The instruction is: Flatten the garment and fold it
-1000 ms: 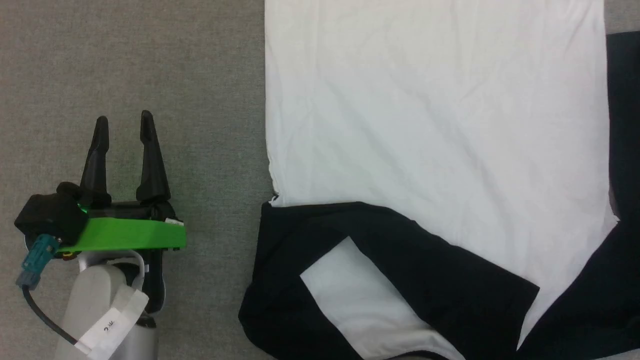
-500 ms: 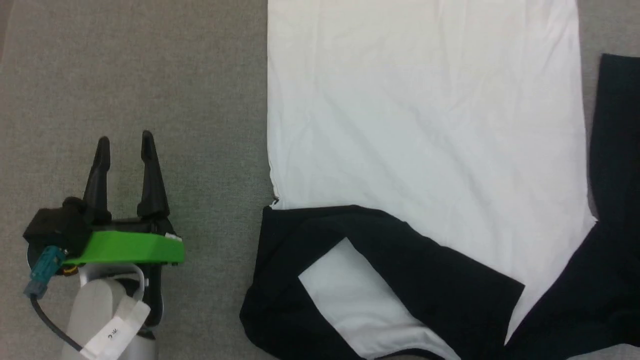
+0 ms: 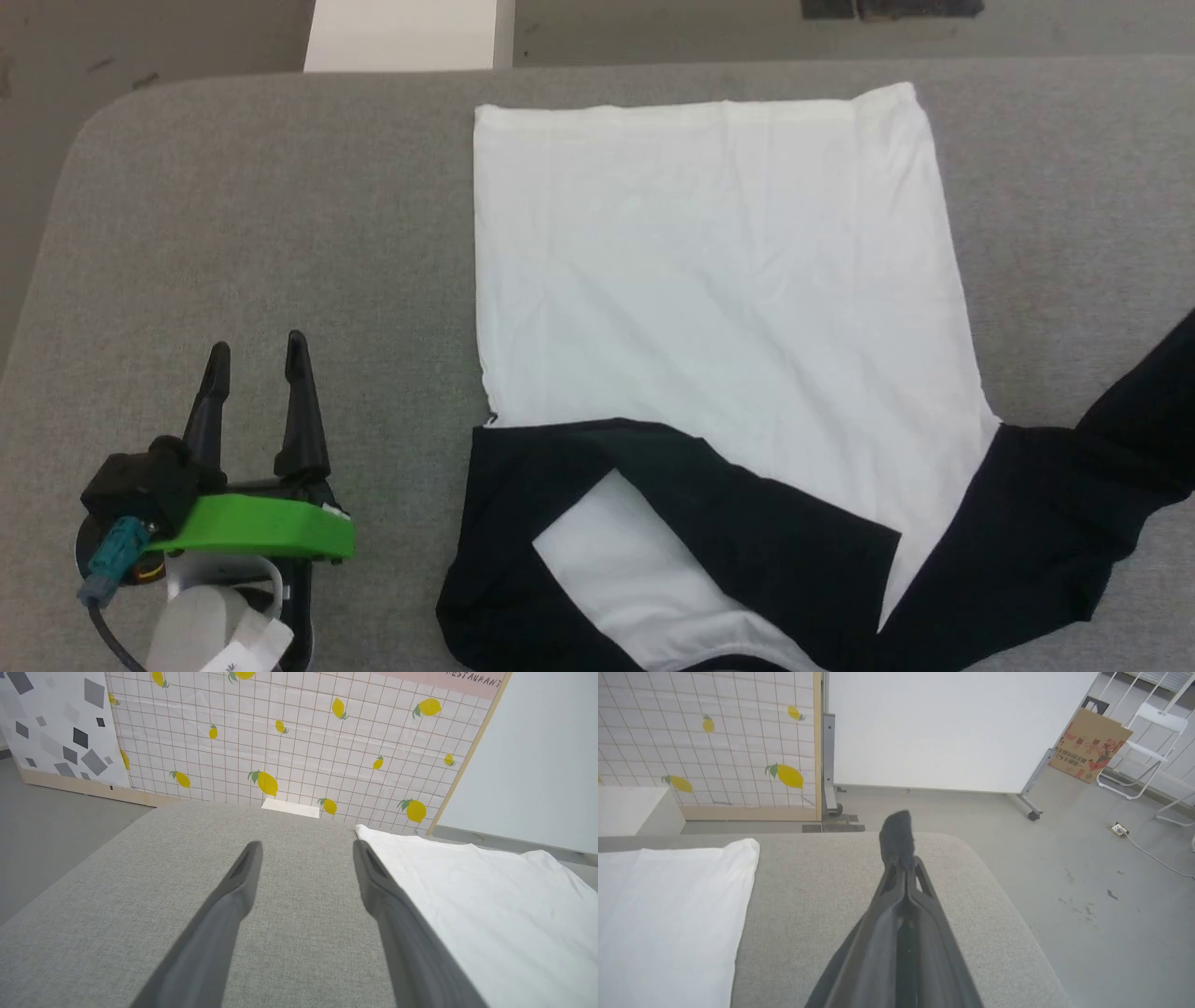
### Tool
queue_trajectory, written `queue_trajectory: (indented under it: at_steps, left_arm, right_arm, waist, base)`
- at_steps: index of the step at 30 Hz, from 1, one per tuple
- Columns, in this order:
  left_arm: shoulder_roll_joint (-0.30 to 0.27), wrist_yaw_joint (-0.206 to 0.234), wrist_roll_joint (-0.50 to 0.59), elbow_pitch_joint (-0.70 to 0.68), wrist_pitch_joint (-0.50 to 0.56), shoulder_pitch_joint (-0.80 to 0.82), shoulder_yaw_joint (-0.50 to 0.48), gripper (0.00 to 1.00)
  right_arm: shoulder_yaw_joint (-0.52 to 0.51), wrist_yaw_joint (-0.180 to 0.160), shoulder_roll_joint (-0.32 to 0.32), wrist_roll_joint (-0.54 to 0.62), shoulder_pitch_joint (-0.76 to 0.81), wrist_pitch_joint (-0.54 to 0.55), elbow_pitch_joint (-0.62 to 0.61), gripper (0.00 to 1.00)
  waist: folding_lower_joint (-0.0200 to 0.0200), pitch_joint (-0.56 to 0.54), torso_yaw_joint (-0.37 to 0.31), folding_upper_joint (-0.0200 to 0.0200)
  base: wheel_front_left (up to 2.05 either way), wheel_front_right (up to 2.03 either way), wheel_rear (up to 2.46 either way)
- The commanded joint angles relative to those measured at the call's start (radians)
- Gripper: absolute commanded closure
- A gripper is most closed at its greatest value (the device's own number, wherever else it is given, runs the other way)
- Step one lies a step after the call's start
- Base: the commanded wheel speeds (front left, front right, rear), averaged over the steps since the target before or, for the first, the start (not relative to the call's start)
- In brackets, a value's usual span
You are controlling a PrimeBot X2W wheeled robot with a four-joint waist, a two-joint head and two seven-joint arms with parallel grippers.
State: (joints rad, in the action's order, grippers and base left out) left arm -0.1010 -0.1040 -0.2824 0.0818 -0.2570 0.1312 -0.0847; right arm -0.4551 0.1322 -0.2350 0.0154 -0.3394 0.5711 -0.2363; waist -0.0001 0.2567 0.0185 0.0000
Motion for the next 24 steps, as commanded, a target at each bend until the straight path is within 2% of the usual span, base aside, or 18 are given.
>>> queue_trajectory:
  at_steps: [1,6,9,12,16,24]
  left_arm:
    - [0.004,-0.003,0.005,0.000,-0.005,-0.017,0.000,0.00]
    - [0.006,-0.002,0.004,-0.004,-0.005,-0.031,0.008,0.00]
    - [0.009,-0.001,0.003,-0.005,-0.005,-0.035,0.014,0.00]
    - [0.012,0.002,0.000,-0.004,-0.005,-0.038,0.018,0.00]
    - [0.014,0.004,-0.004,0.002,-0.005,-0.038,0.024,0.00]
    - [0.016,0.003,-0.009,0.006,-0.005,-0.028,0.039,0.00]
  right_arm:
    - [0.000,-0.002,0.027,-0.004,0.031,0.013,-0.063,1.00]
    - [0.023,-0.002,0.080,-0.024,0.111,0.032,-0.251,1.00]
    - [0.077,-0.002,0.109,-0.029,0.163,0.050,-0.333,1.00]
    - [0.170,-0.002,0.131,-0.034,0.213,0.063,-0.365,1.00]
    - [0.355,-0.002,0.159,-0.038,0.265,0.076,-0.338,1.00]
    - [0.694,-0.002,0.178,-0.072,0.286,0.037,-0.110,1.00]
  waist:
    - [0.0001,-0.052,-0.028,0.0000]
    - [0.0001,-0.070,-0.019,0.0000]
    - [0.0001,-0.078,-0.011,0.0000]
    - [0.0001,-0.085,-0.005,0.0000]
    - [0.0001,-0.089,0.001,0.0000]
    - [0.0001,-0.084,0.017,0.0000]
  base:
    - [0.00,0.00,0.00]
    - [0.00,0.00,0.00]
    - [0.00,0.00,0.00]
    - [0.00,0.00,0.00]
    - [0.00,0.00,0.00]
    - [0.00,0.00,0.00]
